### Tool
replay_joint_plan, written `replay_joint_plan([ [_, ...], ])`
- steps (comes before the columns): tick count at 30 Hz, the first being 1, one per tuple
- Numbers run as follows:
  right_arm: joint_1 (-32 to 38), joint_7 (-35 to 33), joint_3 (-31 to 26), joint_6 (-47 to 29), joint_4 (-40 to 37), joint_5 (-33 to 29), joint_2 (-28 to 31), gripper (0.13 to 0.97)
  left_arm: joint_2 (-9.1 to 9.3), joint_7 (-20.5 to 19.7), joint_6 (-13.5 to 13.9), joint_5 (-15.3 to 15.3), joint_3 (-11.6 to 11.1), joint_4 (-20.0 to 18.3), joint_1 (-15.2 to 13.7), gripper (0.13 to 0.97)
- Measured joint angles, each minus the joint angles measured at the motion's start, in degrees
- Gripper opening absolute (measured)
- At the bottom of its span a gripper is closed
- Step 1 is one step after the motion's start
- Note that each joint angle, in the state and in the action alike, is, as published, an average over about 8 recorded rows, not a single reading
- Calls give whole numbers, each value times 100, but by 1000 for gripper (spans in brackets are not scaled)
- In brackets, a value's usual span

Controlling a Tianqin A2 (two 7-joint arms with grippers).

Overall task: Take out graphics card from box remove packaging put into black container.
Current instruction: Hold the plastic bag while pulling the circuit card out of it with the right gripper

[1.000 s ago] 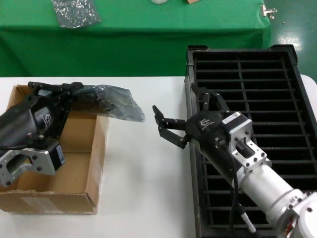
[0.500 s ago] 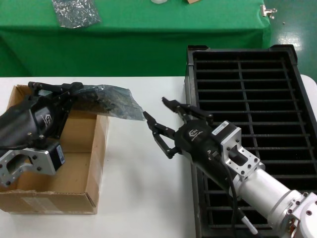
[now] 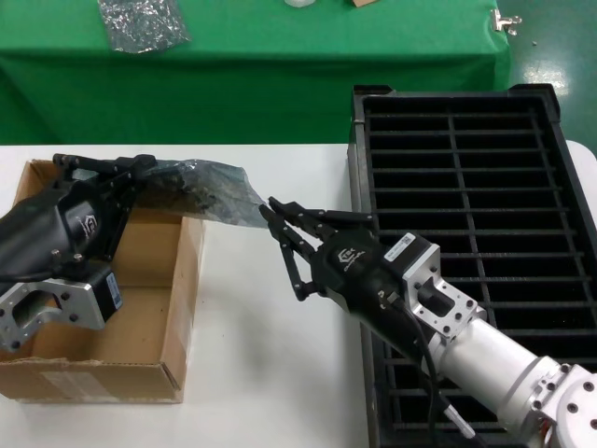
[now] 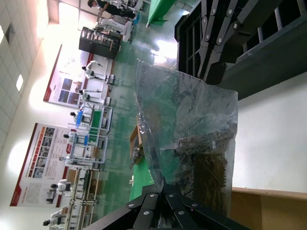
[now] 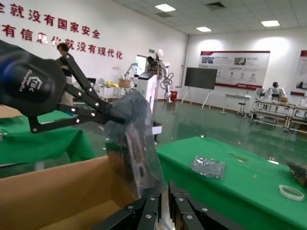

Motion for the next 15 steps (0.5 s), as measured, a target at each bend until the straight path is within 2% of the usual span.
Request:
replay_joint_plan([
  [4,-7,138,47,-86,14,-222,-53,169,0,0,0,0,0,0,0,139],
  [15,-82,560,87,-338,93,-838,-227,135,0,0,0,0,0,0,0,139],
])
